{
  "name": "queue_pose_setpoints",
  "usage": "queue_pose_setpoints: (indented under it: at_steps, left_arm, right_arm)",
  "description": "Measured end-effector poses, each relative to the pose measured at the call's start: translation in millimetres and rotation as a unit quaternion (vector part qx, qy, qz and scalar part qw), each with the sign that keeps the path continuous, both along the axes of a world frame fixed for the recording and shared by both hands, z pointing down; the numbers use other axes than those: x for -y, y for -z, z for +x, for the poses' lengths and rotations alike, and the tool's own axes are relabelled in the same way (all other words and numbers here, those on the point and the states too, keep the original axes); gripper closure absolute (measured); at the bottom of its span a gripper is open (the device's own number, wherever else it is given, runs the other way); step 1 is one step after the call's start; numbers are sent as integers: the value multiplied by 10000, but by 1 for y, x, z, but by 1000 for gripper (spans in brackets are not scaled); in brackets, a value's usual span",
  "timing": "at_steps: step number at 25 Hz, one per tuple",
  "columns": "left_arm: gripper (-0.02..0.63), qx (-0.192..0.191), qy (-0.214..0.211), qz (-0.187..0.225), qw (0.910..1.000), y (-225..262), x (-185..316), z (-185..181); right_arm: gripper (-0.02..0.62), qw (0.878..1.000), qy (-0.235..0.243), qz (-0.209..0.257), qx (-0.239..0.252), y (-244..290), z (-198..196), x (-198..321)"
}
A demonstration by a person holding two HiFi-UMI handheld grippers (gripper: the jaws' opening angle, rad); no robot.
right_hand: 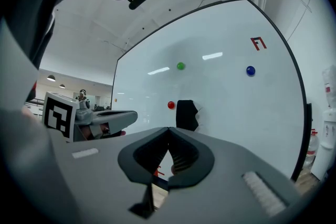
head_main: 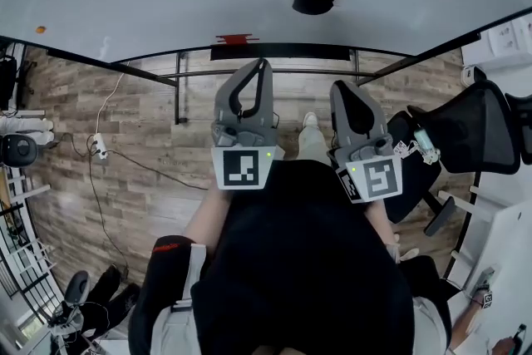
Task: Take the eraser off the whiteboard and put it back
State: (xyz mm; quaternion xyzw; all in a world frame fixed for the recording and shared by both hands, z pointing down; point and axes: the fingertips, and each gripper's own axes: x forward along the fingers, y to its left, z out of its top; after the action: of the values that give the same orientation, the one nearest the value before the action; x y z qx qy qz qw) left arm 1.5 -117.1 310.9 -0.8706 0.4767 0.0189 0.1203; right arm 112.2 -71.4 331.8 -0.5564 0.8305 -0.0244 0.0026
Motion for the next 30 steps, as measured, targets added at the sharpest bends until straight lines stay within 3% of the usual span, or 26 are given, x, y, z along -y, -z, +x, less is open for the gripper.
queue_pose_setpoints:
  at_steps: [12,24,30]
  left_arm:
    - [571,5,471,-131,9988,-3,43,41]
    - [366,101,596,-469,9971,-19,72,80]
    - [305,12,876,-488,9950,-20,87,91]
  right_arm:
    - [594,9991,406,-62,-65,1,46,51]
    - [594,9969,771,-85,-103,-6,73,80]
    - [594,9958,899,-115,-101,-10,88,93]
